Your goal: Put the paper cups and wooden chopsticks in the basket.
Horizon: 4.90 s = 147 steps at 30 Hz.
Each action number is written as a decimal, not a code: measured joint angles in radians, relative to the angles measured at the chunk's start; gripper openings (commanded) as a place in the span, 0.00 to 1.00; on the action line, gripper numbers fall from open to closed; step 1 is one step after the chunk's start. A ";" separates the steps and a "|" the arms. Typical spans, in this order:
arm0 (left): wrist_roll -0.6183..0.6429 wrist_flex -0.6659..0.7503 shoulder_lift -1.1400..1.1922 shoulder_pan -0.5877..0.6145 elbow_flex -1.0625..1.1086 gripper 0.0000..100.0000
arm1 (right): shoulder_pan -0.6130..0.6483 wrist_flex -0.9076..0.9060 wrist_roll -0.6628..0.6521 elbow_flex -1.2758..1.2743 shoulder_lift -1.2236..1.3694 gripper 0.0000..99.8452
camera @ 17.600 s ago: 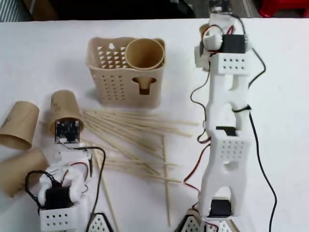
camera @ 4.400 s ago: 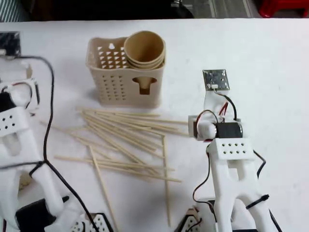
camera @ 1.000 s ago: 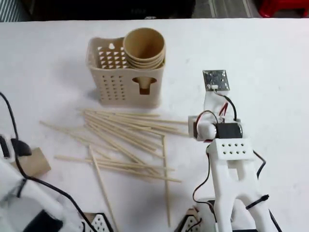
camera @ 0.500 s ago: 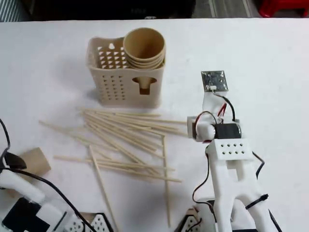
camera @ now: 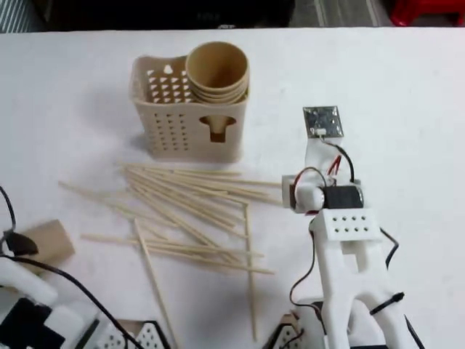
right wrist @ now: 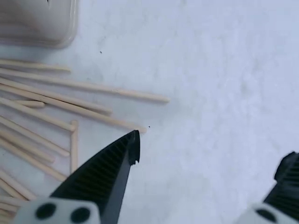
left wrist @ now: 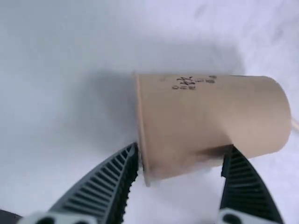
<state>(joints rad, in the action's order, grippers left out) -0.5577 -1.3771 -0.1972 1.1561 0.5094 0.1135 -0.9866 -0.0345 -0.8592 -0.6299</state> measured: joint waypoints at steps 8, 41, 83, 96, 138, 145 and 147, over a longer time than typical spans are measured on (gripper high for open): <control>0.000 0.023 -0.025 -0.020 0.049 0.25 | 0.000 0.000 0.000 0.000 0.000 0.44; 0.336 -0.272 -0.005 -0.773 -0.311 0.04 | 0.003 0.000 0.000 0.000 0.000 0.44; 0.238 -0.044 -0.032 -0.740 -0.034 0.02 | 0.003 0.000 0.000 0.000 0.000 0.44; 0.239 -0.371 -0.032 -0.802 -0.588 0.03 | 0.003 0.000 0.000 0.000 0.000 0.44; 0.236 -0.044 0.302 -1.531 -1.185 0.15 | 0.002 0.012 0.000 0.000 0.000 0.44; 0.236 -0.044 0.301 -1.528 -1.185 0.16 | 0.003 0.012 0.000 0.000 0.000 0.44; 0.236 -0.044 0.285 -1.528 -1.185 0.16 | 0.002 0.012 0.000 0.000 0.000 0.44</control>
<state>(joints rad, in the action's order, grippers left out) -0.3214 -1.4216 0.0882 -0.3721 -0.6751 0.1151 -0.9743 -0.0345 -0.8592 -0.6299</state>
